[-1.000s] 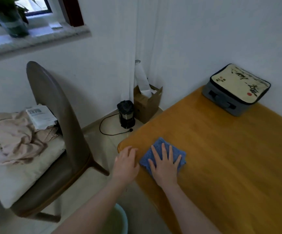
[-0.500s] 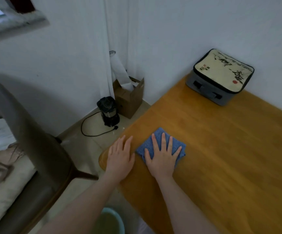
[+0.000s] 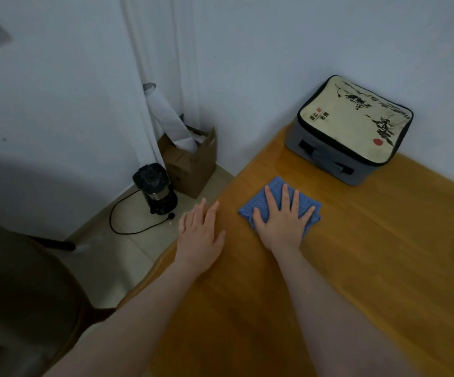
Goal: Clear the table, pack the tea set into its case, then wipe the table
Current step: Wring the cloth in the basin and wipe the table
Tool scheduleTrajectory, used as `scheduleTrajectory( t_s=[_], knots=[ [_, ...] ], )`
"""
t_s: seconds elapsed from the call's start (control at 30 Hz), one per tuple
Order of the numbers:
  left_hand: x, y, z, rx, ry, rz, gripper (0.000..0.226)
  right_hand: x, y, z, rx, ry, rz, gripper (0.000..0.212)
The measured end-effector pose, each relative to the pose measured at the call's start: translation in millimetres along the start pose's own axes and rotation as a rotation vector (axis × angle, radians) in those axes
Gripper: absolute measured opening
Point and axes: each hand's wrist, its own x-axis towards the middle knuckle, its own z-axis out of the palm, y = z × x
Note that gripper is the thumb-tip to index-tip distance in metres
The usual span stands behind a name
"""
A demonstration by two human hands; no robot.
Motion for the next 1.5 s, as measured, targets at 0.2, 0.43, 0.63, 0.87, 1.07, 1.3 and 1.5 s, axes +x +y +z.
scheduleTrajectory(
  t_s=[0.2,0.43,0.63,0.87,1.07,1.3,1.5],
  knots=[
    [52.8,17.7,2.7,-0.012,0.073,0.086,0.061,63.8,3.7,-6.7,-0.015,-0.008,-0.044,0.066],
    [77.0,3.8,-2.2,0.076,0.120,0.237,0.058,118.7,-11.9,-8.4,-0.008,0.014,-0.074,0.065],
    [57.7,-10.0,-2.8,0.045,0.128,0.174,0.052,107.2,-19.0,-7.4,-0.007,0.012,-0.071,0.063],
    [6.0,-39.4,-10.5,0.042,0.085,0.048,0.053,37.2,-52.0,1.6,0.001,0.001,-0.111,0.063],
    [-50.8,-68.8,-20.9,-0.036,0.099,-0.037,0.050,-36.8,-85.1,11.0,0.020,0.000,-0.147,0.061],
    [-117.4,-107.8,-29.8,0.010,0.120,-0.081,0.052,-117.9,-122.1,25.2,0.031,0.012,-0.210,0.060],
    [-169.1,-131.7,-28.1,0.207,0.077,-0.038,0.063,-179.4,-155.5,34.1,0.072,0.011,-0.299,0.067]
  ],
)
